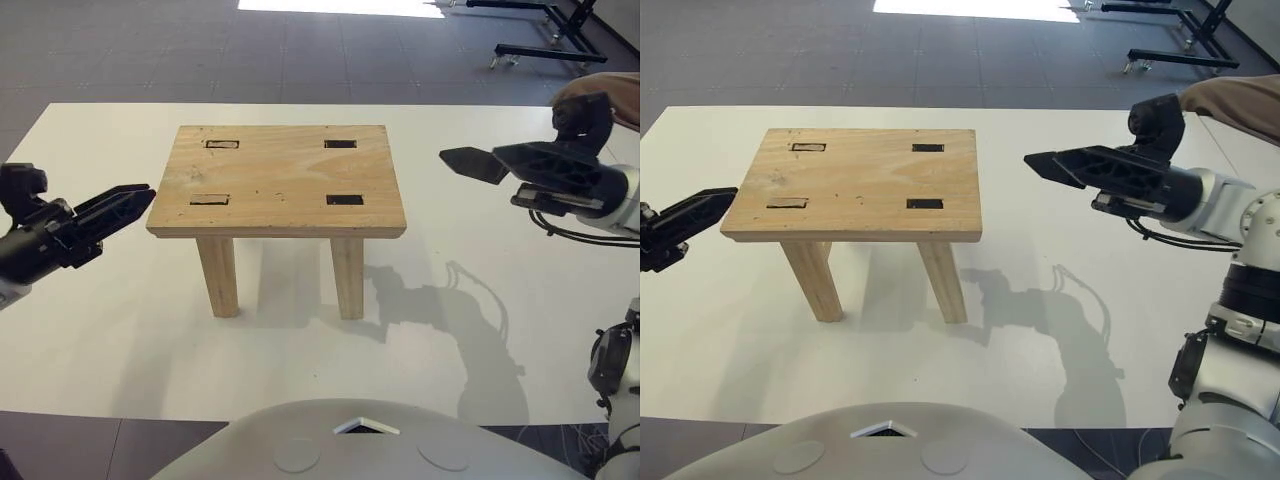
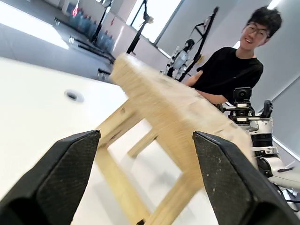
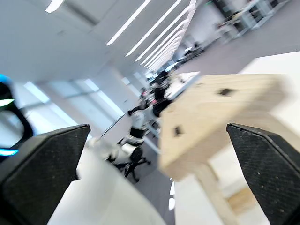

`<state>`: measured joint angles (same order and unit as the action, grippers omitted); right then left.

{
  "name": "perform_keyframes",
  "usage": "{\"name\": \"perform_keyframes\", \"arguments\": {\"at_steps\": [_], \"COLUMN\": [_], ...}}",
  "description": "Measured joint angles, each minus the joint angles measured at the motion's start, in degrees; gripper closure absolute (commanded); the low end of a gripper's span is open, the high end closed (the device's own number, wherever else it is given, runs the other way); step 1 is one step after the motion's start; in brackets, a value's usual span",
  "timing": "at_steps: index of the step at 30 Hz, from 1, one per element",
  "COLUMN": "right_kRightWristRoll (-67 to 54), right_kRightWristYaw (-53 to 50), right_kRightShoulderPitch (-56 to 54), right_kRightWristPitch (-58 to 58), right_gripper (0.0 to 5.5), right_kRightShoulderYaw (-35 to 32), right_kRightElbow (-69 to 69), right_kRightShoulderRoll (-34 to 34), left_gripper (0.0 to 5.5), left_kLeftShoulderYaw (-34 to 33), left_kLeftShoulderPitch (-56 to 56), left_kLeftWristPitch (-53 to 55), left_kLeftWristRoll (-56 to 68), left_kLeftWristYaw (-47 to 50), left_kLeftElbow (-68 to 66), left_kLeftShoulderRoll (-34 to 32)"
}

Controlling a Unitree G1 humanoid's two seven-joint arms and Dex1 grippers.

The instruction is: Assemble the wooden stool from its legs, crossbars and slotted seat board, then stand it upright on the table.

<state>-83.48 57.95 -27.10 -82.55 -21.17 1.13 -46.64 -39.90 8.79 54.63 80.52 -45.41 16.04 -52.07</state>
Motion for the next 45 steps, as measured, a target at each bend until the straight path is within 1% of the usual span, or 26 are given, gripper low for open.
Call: {"name": "perform_keyframes", "arguments": {"at_steps": [2,3,5,6,8,11,12,13,14,15,19,21,22,23,25,28,32,35,37,39,40,41,43,45], "right_kRightWristRoll": [-5.7,-7.7,-12.0,-12.6,-12.0,-5.9,-2.8,-0.4,4.8,8.2,20.4,25.9,30.2,33.1,37.2,40.8,40.6,40.2,38.8,38.2,38.2,38.3,39.9,42.5], "right_kRightWristYaw": [-0.2,-0.4,-1.1,-1.7,-2.5,-3.4,-4.0,-3.8,-3.9,-3.8,-3.2,-4.6,-6.3,-7.9,-10.6,-12.1,-12.3,-11.2,-11.3,-13.1,-15.2,-16.0,-20.3,-25.0], "right_kRightShoulderPitch": [6.3,10.2,16.9,19.2,22.7,22.8,21.8,21.5,20.7,20.4,19.0,19.0,18.6,18.3,16.5,14.4,14.1,14.6,15.4,15.5,15.2,15.1,14.8,14.1], "right_kRightWristPitch": [-1.0,-0.7,0.4,1.5,3.6,8.1,10.1,11.6,15.0,17.3,26.7,32.4,37.8,40.8,46.1,52.0,53.2,53.1,53.5,57.6,60.3,61.7,66.8,71.5], "right_gripper": [0.14,0.14,0.14,0.14,0.14,0.14,0.14,0.14,0.14,0.14,0.14,0.14,0.14,0.14,0.14,0.14,0.14,0.14,0.14,0.14,0.14,0.14,0.14,0.14], "right_kRightShoulderYaw": [-0.8,-1.4,-1.9,-1.8,-0.1,6.5,9.6,11.6,14.8,17.2,24.8,26.3,27.1,27.5,27.4,27.2,25.3,23.9,21.3,17.2,15.3,14.7,12.4,10.7], "right_kRightElbow": [9.3,13.3,19.5,21.8,25.2,27.4,26.6,26.2,25.1,24.1,19.1,16.7,13.7,11.7,7.2,2.8,2.1,3.1,4.0,5.0,6.0,6.4,7.5,8.9], "right_kRightShoulderRoll": [-0.1,0.0,-0.2,-0.1,0.9,4.6,6.7,7.9,9.8,11.3,16.6,19.9,23.0,25.1,29.1,32.9,34.5,33.8,33.8,35.4,36.9,37.7,40.1,41.6], "left_gripper": [1.90,1.90,1.90,1.90,1.90,1.90,1.90,1.90,1.90,1.90,1.90,1.90,1.90,1.90,1.90,1.90,1.90,1.90,1.90,1.90,1.90,1.90,1.90,1.90], "left_kLeftShoulderYaw": [-9.3,-12.5,-16.0,-15.6,-10.8,0.4,5.3,8.8,13.8,17.1,26.6,29.0,30.5,31.2,32.6,33.5,33.1,31.9,29.3,26.0,24.7,24.2,23.5,24.2], "left_kLeftShoulderPitch": [4.4,7.2,13.0,14.7,17.5,16.9,15.0,13.1,8.6,5.6,-4.1,-7.9,-11.1,-13.2,-17.2,-22.0,-25.8,-25.6,-22.8,-19.1,-17.8,-17.2,-16.6,-16.8], "left_kLeftWristPitch": [-1.9,-2.5,-2.8,-2.8,-2.1,-1.8,-2.1,-2.2,-3.2,-3.9,-8.2,-9.9,-11.2,-11.8,-13.2,-15.3,-17.6,-17.8,-17.9,-21.1,-24.4,-26.1,-32.5,-37.0], "left_kLeftWristRoll": [5.1,7.1,13.3,15.1,15.5,7.4,2.2,-0.7,-5.0,-8.6,-20.5,-23.9,-26.5,-27.6,-30.0,-33.6,-36.1,-35.9,-33.4,-32.4,-33.6,-34.7,-40.5,-47.2], "left_kLeftWristYaw": [-1.6,-2.9,-4.3,-4.6,-5.1,-6.3,-6.5,-6.7,-7.7,-7.5,-10.3,-11.6,-12.6,-12.9,-13.6,-15.2,-15.6,-16.3,-14.7,-10.1,-6.0,-3.3,8.6,18.7], "left_kLeftElbow": [8.7,12.9,20.0,22.2,24.3,21.6,18.5,15.5,10.7,7.4,-4.1,-8.4,-12.0,-13.7,-16.9,-21.7,-26.8,-25.6,-19.0,-10.1,-5.5,-3.1,4.8,9.2], "left_kLeftShoulderRoll": [3.6,5.7,8.4,8.9,9.5,9.6,9.5,9.3,9.6,10.0,11.1,11.4,12.1,12.7,13.5,14.6,15.7,16.4,18.2,21.2,23.8,25.0,31.4,36.4]}}
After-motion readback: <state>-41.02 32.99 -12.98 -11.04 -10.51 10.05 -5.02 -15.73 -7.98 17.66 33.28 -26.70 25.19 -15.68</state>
